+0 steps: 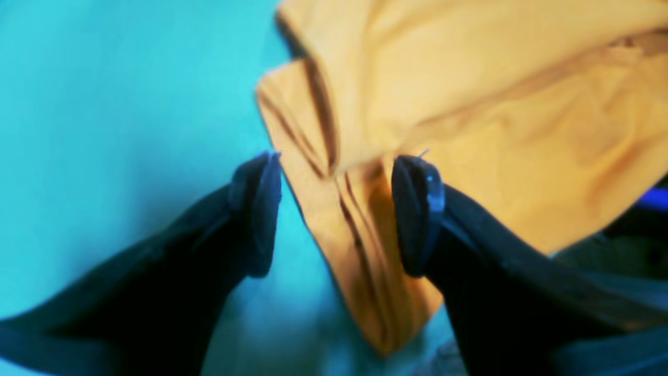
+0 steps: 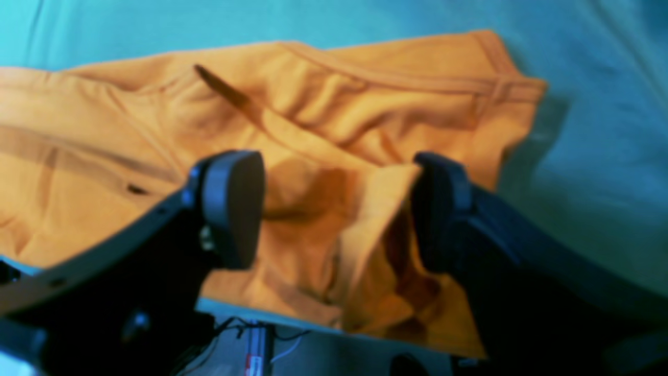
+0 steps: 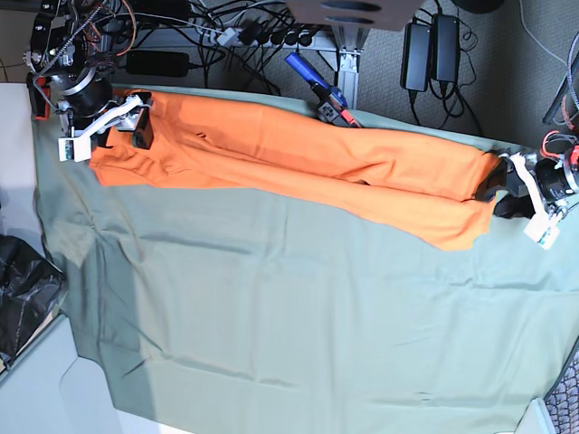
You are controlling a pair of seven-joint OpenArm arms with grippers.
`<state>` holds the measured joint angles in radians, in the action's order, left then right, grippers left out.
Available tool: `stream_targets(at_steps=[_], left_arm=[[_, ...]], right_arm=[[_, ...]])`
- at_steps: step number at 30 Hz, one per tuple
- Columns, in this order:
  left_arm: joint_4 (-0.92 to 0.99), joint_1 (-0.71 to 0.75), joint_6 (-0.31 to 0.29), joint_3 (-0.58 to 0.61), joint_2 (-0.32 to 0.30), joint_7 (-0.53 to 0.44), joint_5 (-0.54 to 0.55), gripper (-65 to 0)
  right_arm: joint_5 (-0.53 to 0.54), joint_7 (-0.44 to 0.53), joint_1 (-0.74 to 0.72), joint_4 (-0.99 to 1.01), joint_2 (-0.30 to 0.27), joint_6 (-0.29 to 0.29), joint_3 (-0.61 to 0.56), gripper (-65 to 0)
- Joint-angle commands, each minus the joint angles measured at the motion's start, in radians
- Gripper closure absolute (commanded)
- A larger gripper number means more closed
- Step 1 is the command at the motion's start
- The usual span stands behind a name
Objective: Fold the T-shirt properly
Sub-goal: 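Release and regrasp the hem end of the strip with the left gripper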
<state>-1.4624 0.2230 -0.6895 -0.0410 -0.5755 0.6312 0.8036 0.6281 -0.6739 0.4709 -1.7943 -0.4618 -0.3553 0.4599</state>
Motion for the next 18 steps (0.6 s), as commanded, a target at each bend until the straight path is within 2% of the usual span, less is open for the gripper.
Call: stream_targets(at_steps=[1, 15, 16, 18], left_arm=[[0.006, -0.01, -0.009, -0.006, -0.005, 0.001, 0.009, -37.6], [0.022, -0.007, -0.009, -0.006, 0.108, 0.017, 0.095, -37.3], [0.022, -0.007, -0.009, -0.006, 0.113, 0.016, 0.094, -36.4], [0.022, -0.007, -0.009, -0.006, 0.12, 0.016, 0.092, -26.2]], right_arm=[[0.008, 0.019, 0.0, -0.014, -0.013, -0.097, 0.012, -43.5], [0.008, 0.019, 0.0, -0.014, -0.003, -0.097, 0.012, -43.5], [0.008, 0.019, 0.0, -0.014, -0.003, -0.097, 0.012, -43.5], [0.008, 0.019, 0.0, -0.014, -0.003, -0.097, 0.012, -43.5]])
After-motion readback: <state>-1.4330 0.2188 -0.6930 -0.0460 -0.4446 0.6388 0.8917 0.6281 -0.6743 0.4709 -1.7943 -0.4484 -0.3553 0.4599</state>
